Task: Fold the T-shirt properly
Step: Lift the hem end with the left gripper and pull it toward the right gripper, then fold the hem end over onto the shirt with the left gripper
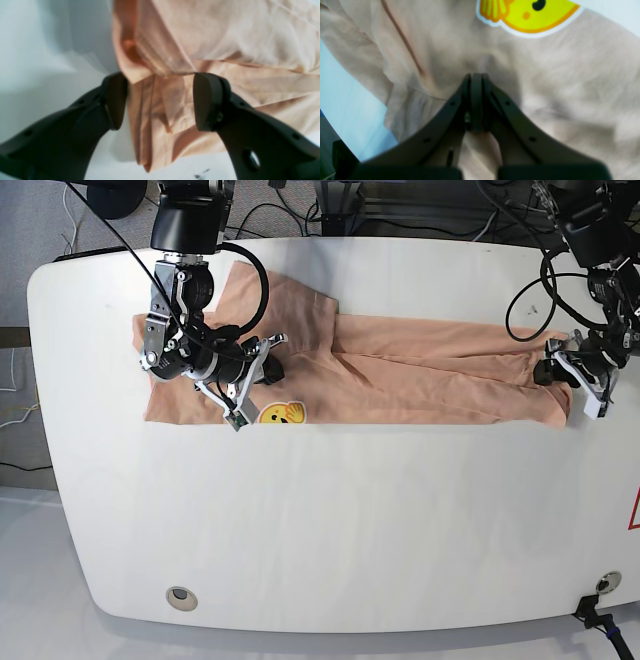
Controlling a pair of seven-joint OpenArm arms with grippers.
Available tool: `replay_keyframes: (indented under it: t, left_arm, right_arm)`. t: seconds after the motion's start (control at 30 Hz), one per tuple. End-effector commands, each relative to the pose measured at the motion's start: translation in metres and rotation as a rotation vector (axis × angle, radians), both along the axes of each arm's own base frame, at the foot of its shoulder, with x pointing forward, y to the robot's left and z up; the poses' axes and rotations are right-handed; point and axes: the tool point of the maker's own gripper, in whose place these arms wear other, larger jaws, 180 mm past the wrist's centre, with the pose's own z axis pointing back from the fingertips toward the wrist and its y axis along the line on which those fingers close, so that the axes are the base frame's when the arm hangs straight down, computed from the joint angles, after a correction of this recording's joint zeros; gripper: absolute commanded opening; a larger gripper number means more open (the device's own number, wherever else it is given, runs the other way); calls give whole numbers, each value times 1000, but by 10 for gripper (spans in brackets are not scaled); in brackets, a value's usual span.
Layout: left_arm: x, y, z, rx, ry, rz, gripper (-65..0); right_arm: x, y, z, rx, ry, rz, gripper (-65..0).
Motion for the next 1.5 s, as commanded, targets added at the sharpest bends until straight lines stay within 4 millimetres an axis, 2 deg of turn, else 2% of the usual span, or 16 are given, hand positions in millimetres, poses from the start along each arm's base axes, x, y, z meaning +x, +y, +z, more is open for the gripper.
replay_keyframes:
  t: [0.0,0.37,0.47,0.6,0.73,0.87,0.97,1.07,1.3,1.47]
  left_arm:
    - [8,1,9,6,-30,-4,-260]
    - [4,-9,2,-15,-19,-7,-264]
    - [4,-9,2,-17,-20,-7,-360]
    - [5,-9,2,-16,-21,-8,-551]
    - [6,-9,4,-14,-27,-9,-642]
    - [14,-9,20,17,-73,-27,-650]
    - [23,-22,35,30,-127,-51,-650]
    - [24,-26,50,77,-130,-85,-650]
    - [28,-56,83,140,-183,-149,-650]
    - [23,-85,91,139,-175,-178,-650]
  right_arm:
    - [12,1,14,21,-53,-6,-650]
    - [12,1,14,21,-53,-6,-650]
    - [12,1,14,21,-53,-6,-650]
    - [12,1,14,21,-53,-6,-650]
    - [12,1,14,21,-53,-6,-650]
    - [12,1,14,21,-53,-6,-650]
    - [12,1,14,21,-53,-6,-650]
    - [12,1,14,21,-53,-6,-650]
    - [12,2,14,22,-53,-6,-650]
    - [12,2,14,24,-53,-6,-650]
